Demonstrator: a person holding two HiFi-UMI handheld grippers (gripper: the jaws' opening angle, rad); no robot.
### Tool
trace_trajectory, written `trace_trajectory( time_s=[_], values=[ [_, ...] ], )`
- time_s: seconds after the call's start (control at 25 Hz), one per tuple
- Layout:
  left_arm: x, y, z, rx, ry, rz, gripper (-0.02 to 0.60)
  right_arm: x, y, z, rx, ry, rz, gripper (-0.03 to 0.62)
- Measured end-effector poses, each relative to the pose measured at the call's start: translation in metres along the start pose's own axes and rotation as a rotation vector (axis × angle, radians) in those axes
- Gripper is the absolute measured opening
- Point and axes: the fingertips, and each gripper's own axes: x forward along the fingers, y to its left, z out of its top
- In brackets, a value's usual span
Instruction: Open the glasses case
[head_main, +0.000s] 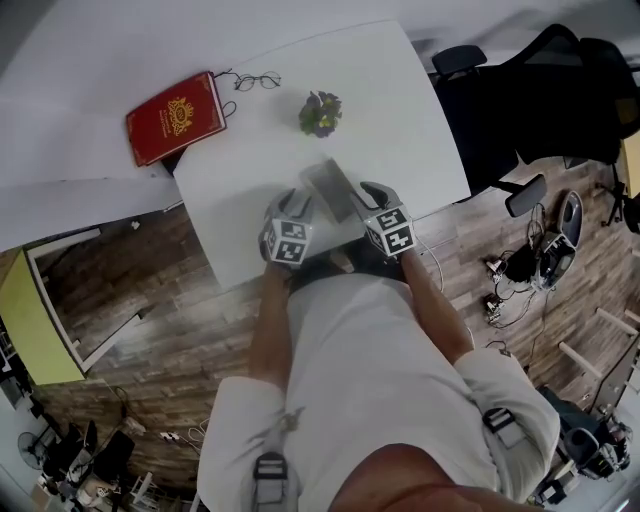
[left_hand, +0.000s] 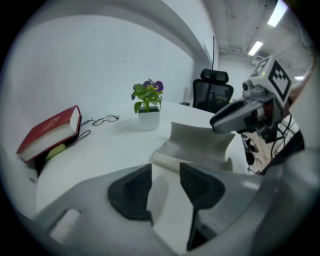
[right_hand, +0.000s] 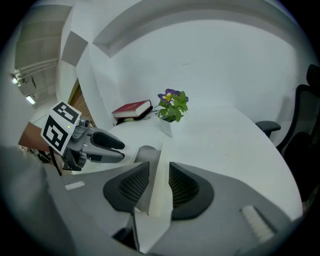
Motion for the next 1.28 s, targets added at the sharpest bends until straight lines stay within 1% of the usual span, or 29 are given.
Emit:
trace_trajectory(
  time_s=[0.12, 0.2, 0.36, 0.48, 0.56, 0.72, 0.96, 1.16, 1.28],
  values=[
    [-0.012, 0.0, 0.002, -0.061, -0.01, 0.028, 0.173, -0.004, 0.001, 0.009, -0.014, -0.036, 0.021, 0.114],
    [-0.021, 0.001, 0.01, -0.081, -0.042, 0.052, 0.173, -0.008, 0.001, 0.015, -0.025, -0.058, 0.031, 0.114],
    [-0.043, 0.002, 0.039, -0.098, -0.127, 0.109, 0.173, -0.016, -0.001, 0.028, -0.045, -0.097, 0.054, 0.115],
    [-0.058, 0.0, 0.056, -0.108, -0.176, 0.154, 0.175, -0.026, 0.0, 0.042, -0.068, -0.14, 0.075, 0.115],
    [-0.067, -0.001, 0.064, -0.116, -0.205, 0.184, 0.175, -0.033, 0.002, 0.053, -0.09, -0.172, 0.092, 0.136],
    [-0.083, -0.005, 0.079, -0.114, -0.253, 0.24, 0.175, -0.047, 0.008, 0.074, -0.142, -0.236, 0.129, 0.167],
    [-0.106, -0.016, 0.101, -0.107, -0.315, 0.312, 0.175, -0.074, 0.014, 0.099, -0.188, -0.309, 0.172, 0.17],
    [-0.119, -0.024, 0.118, -0.092, -0.351, 0.347, 0.175, -0.089, 0.014, 0.106, -0.246, -0.322, 0.185, 0.17],
    [-0.122, -0.027, 0.123, -0.086, -0.358, 0.355, 0.175, -0.092, 0.013, 0.107, -0.247, -0.327, 0.187, 0.17]
  ],
)
